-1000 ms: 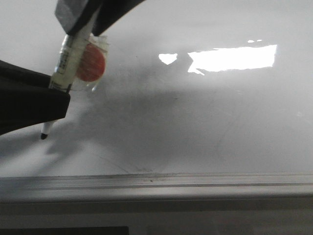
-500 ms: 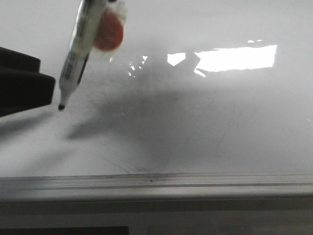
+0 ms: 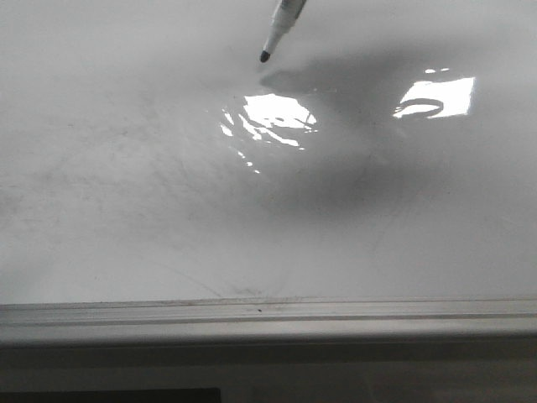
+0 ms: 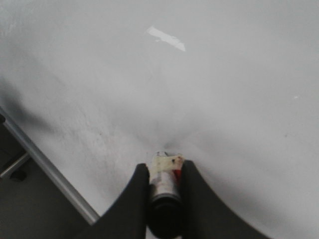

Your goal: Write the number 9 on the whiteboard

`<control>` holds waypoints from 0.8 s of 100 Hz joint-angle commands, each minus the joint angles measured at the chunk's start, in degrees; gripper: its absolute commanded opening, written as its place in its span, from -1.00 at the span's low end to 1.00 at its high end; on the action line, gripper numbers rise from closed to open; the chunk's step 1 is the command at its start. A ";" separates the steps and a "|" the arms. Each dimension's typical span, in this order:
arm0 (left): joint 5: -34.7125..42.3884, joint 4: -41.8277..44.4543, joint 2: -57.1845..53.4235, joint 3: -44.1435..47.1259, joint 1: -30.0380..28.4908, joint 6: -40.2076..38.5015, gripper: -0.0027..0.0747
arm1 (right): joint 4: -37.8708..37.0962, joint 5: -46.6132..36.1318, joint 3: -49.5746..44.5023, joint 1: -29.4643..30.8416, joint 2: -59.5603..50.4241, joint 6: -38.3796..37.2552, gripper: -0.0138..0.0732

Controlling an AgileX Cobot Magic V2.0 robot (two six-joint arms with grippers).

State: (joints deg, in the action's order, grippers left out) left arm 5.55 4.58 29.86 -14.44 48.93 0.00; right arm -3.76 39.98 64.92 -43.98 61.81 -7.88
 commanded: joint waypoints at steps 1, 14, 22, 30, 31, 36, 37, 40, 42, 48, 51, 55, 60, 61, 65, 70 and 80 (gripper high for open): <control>4.01 -0.76 0.05 -1.59 0.27 -0.72 -0.22 | -1.13 -8.35 1.79 0.59 1.13 -0.54 -0.83; 4.01 -0.76 0.05 -1.59 0.27 -0.72 -0.22 | 0.19 -8.93 1.79 -0.42 6.45 -0.54 -0.83; 4.01 -0.76 0.05 -1.59 0.27 -0.72 -0.22 | 0.19 -4.67 1.79 -1.71 7.32 -0.54 -0.83; 4.01 -0.76 0.05 -1.59 0.27 -0.72 -0.22 | -0.24 -2.55 1.79 -1.78 5.86 -0.54 -0.83; 4.01 -0.76 0.05 -1.59 0.27 -0.72 -0.22 | -0.26 -2.55 1.79 -1.67 5.69 -0.64 -0.83; 4.01 -0.76 0.05 -1.59 0.27 -0.72 -0.22 | -1.14 -3.57 1.79 -1.24 4.42 -0.82 -0.83; 4.01 -0.76 0.05 -1.59 0.27 -0.72 -0.22 | -1.39 -4.05 1.79 -1.03 4.08 -0.95 -0.83; 4.01 -0.76 0.05 -1.59 0.27 -0.72 -0.22 | -1.86 -5.06 1.92 -0.47 3.55 -1.25 -0.83; 4.01 -0.76 0.05 -1.59 0.27 -0.72 -0.22 | -1.98 -5.69 1.92 -0.02 3.37 -1.53 -0.83; 4.01 -0.76 0.05 -1.59 0.27 -0.72 -0.22 | -2.08 -6.72 1.92 1.48 3.14 -1.64 -0.83; 4.01 -0.76 0.05 -1.59 0.27 -0.72 -0.22 | -2.08 -6.80 1.92 2.43 3.26 -1.64 -0.83; 4.01 -0.76 0.05 -1.59 0.27 -0.72 -0.22 | -2.08 -6.80 1.92 2.94 3.59 -1.64 -0.83; 4.01 -0.76 0.05 -1.59 0.27 -0.72 -0.22 | -2.08 -7.30 1.92 3.19 4.02 -1.64 -0.83; 4.01 -0.76 0.05 -1.59 0.27 -0.72 -0.22 | -2.08 -7.41 1.92 3.19 4.10 -1.64 -0.83; 4.01 -0.76 0.05 -1.59 0.27 -0.72 -0.22 | -2.08 -8.09 1.92 3.24 4.22 -1.64 -0.83; 4.01 -0.76 0.05 -1.59 0.27 -0.72 -0.22 | -2.08 -8.36 1.92 3.24 4.22 -1.64 -0.83; 4.01 -0.76 0.05 -1.59 0.27 -0.72 -0.22 | -0.72 -3.98 0.80 3.24 4.22 -1.64 -0.83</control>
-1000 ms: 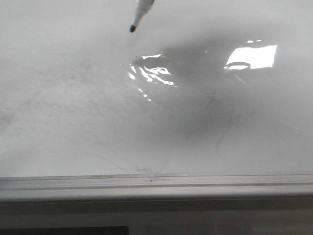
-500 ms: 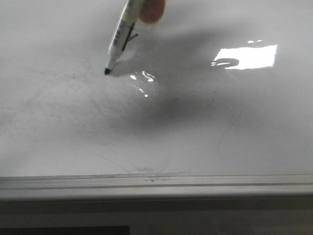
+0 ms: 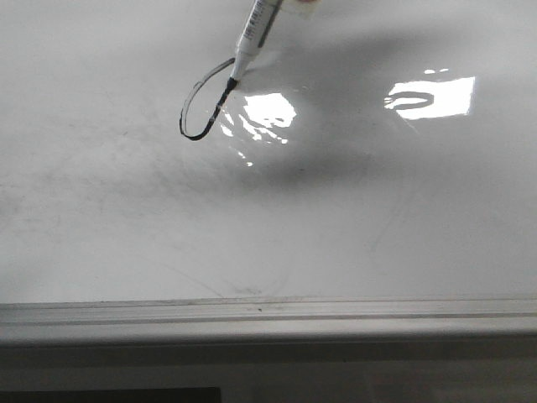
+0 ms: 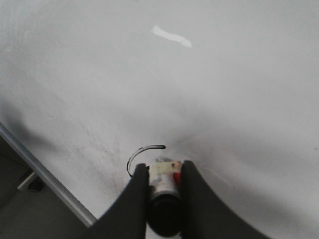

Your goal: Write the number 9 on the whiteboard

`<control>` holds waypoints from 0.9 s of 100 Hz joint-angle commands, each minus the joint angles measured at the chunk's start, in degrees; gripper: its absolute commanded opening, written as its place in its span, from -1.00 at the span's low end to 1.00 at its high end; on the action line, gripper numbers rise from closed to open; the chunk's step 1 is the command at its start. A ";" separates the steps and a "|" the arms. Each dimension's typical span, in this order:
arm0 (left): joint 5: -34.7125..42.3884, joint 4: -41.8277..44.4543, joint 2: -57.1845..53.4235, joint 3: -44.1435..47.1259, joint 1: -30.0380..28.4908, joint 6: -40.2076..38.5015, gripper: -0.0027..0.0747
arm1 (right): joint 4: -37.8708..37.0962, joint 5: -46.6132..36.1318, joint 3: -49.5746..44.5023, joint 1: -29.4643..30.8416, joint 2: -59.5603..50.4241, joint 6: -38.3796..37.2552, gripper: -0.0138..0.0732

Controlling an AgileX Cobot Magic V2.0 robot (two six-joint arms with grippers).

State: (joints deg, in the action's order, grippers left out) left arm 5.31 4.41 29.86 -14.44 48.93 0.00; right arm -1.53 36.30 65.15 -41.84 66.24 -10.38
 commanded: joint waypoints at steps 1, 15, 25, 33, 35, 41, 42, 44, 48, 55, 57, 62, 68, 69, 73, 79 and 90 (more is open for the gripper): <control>4.24 -0.59 0.05 -1.59 0.27 -0.72 -0.22 | -2.68 0.37 0.37 1.10 -0.20 0.85 -0.83; 4.24 -0.59 0.05 -1.59 0.27 -0.72 -0.22 | 0.07 2.61 -5.78 -0.45 -0.72 0.85 -0.83; 4.24 -0.59 0.05 -1.59 0.27 -0.72 -0.22 | 1.22 1.00 -7.73 -1.39 -1.08 0.85 -0.83; 4.36 -0.34 0.05 -1.59 0.27 -0.72 -0.22 | 2.02 -0.80 -7.62 -2.12 -2.32 0.85 -0.83; 4.36 -0.34 0.16 -1.59 0.27 -0.72 -0.22 | 2.38 -1.21 -7.47 -2.37 -2.68 0.85 -0.83; 4.48 -0.24 0.30 -1.59 0.27 -0.72 -0.22 | 3.11 -2.62 -6.79 -3.83 -4.04 0.85 -0.83; 4.48 -0.24 0.48 -1.59 0.27 -0.72 -0.22 | 3.12 -2.74 -6.57 -4.03 -4.15 0.85 -0.83; 4.58 -0.24 0.67 -1.59 0.27 -0.72 -0.22 | 3.12 -2.74 -6.22 -4.65 -4.28 0.85 -0.83; 4.83 -0.13 1.55 -1.59 0.41 -0.72 -0.22 | 3.27 -2.63 -5.59 -5.75 -4.80 0.85 -0.83; 6.34 0.46 3.55 -1.59 1.47 -0.72 -0.22 | 4.19 -3.15 -4.66 -7.36 -4.74 0.85 -0.83; 6.97 1.11 4.27 -1.59 2.00 -0.72 -0.22 | 4.31 -3.26 -4.51 -7.74 -4.74 0.85 -0.83; 8.28 2.86 6.18 -1.66 3.60 -0.72 -0.22 | 4.46 -3.39 -4.28 -8.44 -4.12 0.81 -0.83; 8.39 4.52 8.99 -2.39 5.77 -0.72 -0.22 | 4.59 -3.39 -4.23 -8.79 -3.27 0.18 -0.83; 8.39 4.76 9.32 -2.49 5.97 -0.72 -0.22 | 4.80 -3.52 -4.23 -8.87 -3.07 0.10 -0.83; 8.52 4.87 11.23 -3.20 6.95 -0.72 -0.22 | 5.26 -3.84 -4.23 -9.17 -2.61 -0.05 -0.83; 9.02 4.98 13.66 -4.09 7.70 -0.72 -0.22 | 5.93 -4.85 -4.23 -10.05 -1.80 -0.05 -0.83; 11.17 5.13 17.60 -5.47 8.08 -0.72 -0.22 | 7.14 -5.94 -4.23 -11.74 -0.94 -0.27 -0.83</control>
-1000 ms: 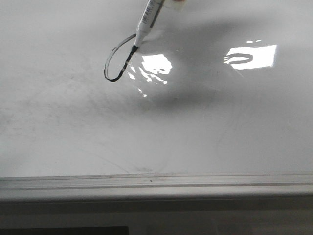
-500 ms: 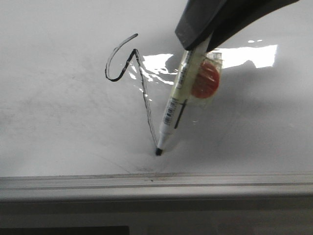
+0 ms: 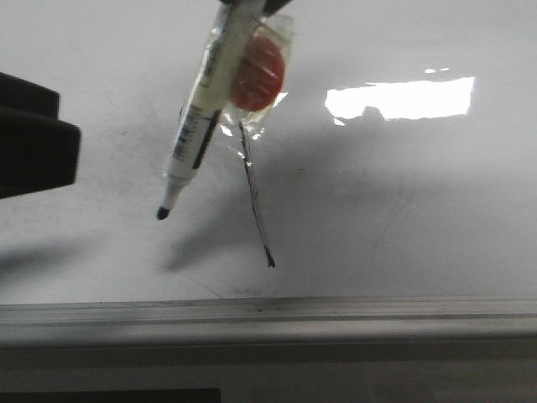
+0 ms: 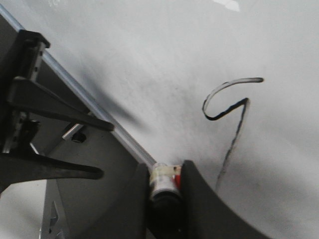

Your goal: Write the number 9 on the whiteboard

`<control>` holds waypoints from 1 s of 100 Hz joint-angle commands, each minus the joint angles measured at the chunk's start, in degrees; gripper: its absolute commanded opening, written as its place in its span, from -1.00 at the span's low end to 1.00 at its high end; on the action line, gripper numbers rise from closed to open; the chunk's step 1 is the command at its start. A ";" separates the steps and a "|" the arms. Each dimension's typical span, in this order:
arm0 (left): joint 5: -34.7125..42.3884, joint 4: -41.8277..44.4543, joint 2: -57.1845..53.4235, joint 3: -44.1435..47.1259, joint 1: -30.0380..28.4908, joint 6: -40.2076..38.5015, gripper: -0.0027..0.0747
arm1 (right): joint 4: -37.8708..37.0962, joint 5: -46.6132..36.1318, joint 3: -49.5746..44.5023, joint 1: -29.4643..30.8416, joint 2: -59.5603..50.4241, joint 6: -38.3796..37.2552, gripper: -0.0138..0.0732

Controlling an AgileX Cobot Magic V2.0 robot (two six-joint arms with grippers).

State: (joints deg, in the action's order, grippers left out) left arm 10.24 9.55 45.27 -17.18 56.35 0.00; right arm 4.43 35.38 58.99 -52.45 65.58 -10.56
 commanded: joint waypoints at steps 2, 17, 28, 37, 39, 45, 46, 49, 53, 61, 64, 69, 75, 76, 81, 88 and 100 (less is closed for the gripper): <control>6.62 0.00 2.75 -3.04 0.66 -0.72 -0.22 | 1.37 -5.11 1.93 -1.44 -0.13 -0.09 -0.83; 8.75 0.00 5.13 -3.47 0.66 0.34 -0.22 | 2.14 -6.69 1.93 -2.45 0.33 -0.09 -0.83; 7.93 0.00 5.39 -3.47 0.66 0.34 -0.22 | 3.03 -7.54 1.93 -2.45 0.33 -0.09 -0.83; 7.85 0.00 5.39 -3.47 0.66 0.34 -0.23 | 4.27 -8.16 1.93 -2.45 0.33 -0.09 -0.83; 7.85 0.00 5.39 -3.47 0.66 0.34 -0.23 | 4.39 -8.30 1.93 -2.45 0.33 -0.09 -0.83; 7.85 0.00 5.39 -3.47 0.66 0.34 -0.25 | 4.39 -8.14 1.93 -2.45 0.33 -0.09 -0.83; 7.85 0.00 5.39 -3.47 0.66 0.34 -0.26 | 4.39 -8.05 1.93 -2.45 0.33 -0.09 -0.83; 7.85 0.00 5.39 -3.47 0.66 0.34 -0.30 | 4.39 -7.89 1.93 -2.45 0.44 -0.09 -0.83; 7.85 0.00 5.39 -3.47 0.66 0.34 -0.38 | 4.39 -7.90 1.93 -2.45 0.44 -0.09 -0.83; 7.85 0.00 5.39 -3.47 0.66 0.34 -0.62 | 4.39 -7.63 1.93 -2.45 0.44 -0.09 -0.83; 7.85 0.00 5.39 -3.47 0.66 0.34 -0.72 | 4.39 -7.63 1.93 -2.45 0.44 -0.09 -0.83; 7.85 0.00 5.39 -3.47 0.66 0.34 -0.88 | 4.39 -8.06 1.93 -2.45 0.44 -0.09 -0.83; 7.85 0.00 5.39 -3.47 0.66 0.34 -0.98 | 4.39 -8.46 1.93 -2.45 0.44 -0.09 -0.82; 7.85 0.00 5.39 -3.47 0.66 0.34 -0.98 | 4.39 -8.61 1.93 -2.45 0.44 -0.09 -0.82; 7.85 -0.11 5.39 -3.47 0.66 0.34 -0.98 | 4.39 -8.96 1.93 -2.45 0.44 0.03 -0.74; 7.85 -1.27 5.39 -3.47 0.66 0.34 -0.98 | 4.39 -9.09 1.93 -2.45 0.44 0.12 -0.46; 6.85 -8.23 5.03 -3.47 0.66 0.34 -0.98 | 3.81 -9.33 1.93 -2.45 0.44 0.12 0.18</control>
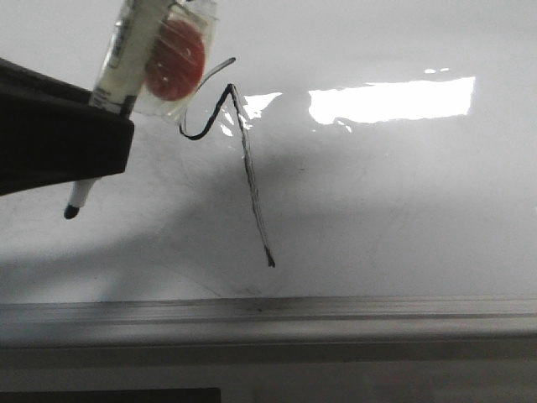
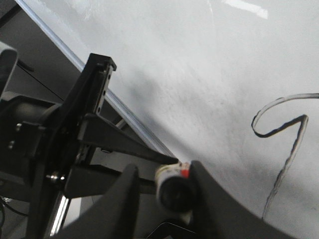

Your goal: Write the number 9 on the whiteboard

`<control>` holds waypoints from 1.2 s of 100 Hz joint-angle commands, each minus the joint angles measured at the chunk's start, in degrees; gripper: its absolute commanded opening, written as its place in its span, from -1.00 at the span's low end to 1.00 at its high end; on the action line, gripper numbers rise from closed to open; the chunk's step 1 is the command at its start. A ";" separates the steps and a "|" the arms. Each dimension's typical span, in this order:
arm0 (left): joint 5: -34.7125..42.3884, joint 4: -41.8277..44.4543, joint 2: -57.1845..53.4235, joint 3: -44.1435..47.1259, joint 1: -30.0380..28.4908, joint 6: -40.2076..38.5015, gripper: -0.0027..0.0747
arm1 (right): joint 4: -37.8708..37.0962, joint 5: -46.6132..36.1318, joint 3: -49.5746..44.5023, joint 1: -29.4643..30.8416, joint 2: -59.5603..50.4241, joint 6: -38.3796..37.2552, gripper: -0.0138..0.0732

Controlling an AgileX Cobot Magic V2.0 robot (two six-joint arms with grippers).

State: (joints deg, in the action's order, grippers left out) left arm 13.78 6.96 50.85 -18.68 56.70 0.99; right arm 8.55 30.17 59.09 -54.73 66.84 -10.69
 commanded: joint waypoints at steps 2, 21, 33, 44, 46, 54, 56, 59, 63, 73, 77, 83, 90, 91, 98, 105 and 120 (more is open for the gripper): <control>3.08 -6.96 -0.70 -1.96 0.31 -0.65 -0.98 | -0.74 -4.10 1.84 -0.16 -0.82 0.24 0.25; -0.07 -23.05 -1.89 -1.96 0.31 -0.65 -0.99 | -2.25 -4.25 1.84 -0.16 -0.92 0.24 0.27; -0.98 -32.46 -1.44 -1.96 0.20 -0.42 -0.99 | -2.25 -4.14 1.84 -0.16 -0.92 0.14 0.24; -1.08 -35.42 -0.14 -1.96 -1.02 -0.43 -0.99 | -2.25 -4.04 1.84 -0.16 -0.92 0.14 0.23; -1.09 -35.95 0.11 -1.96 -1.60 -0.43 -0.99 | -2.25 -3.93 1.84 -0.16 -0.92 0.14 0.23; -1.31 -38.69 1.10 -1.96 -4.13 -0.43 -0.99 | -2.25 -3.79 1.84 -0.16 -0.92 0.14 0.23; -1.31 -39.33 1.42 -1.96 -4.81 -0.43 -0.99 | -2.25 -3.79 1.84 -0.16 -0.92 0.14 0.23; -1.31 -39.48 1.53 -1.96 -5.60 -0.43 -0.99 | -2.25 -3.67 1.84 -0.16 -0.92 0.14 0.23; -1.31 -39.48 1.76 -1.96 -6.57 -0.43 -0.99 | -2.25 -3.57 1.84 -0.16 -0.92 0.14 0.23; -2.55 -39.48 1.76 -1.96 -7.33 -0.43 -0.99 | -2.25 -3.59 1.84 -0.16 -0.92 0.14 0.23; -3.06 -39.48 1.76 -1.96 -7.41 -0.43 -0.98 | -2.25 -3.74 1.84 -0.16 -0.92 0.14 0.23; -3.54 -39.48 1.76 -1.96 -7.41 -0.43 -0.98 | -2.25 -3.98 1.84 -0.16 -0.92 0.14 0.23; -3.54 -39.48 1.76 -1.96 -7.41 -0.55 -0.98 | -2.25 -4.27 1.84 -0.16 -0.92 0.14 0.23; -3.54 -39.48 1.76 -1.96 -7.41 -0.55 -0.98 | -2.25 -4.37 1.84 -0.16 -0.92 0.14 0.23; -3.54 -40.11 2.00 -1.96 -7.41 -0.55 -0.98 | -2.25 -4.49 1.84 -0.16 -0.92 0.14 0.23; -3.54 -42.09 2.79 -1.96 -7.41 -0.55 -0.98 | -2.25 -4.61 1.84 -0.16 -0.92 0.14 0.23; -3.54 -42.51 4.51 -1.96 -7.41 -0.55 -0.98 | -2.25 -4.61 1.84 -0.16 -0.92 0.14 0.23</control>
State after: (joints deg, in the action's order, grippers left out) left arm 7.90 -34.29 54.50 -19.21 49.54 0.99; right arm 6.74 29.74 59.09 -54.73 66.84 -10.69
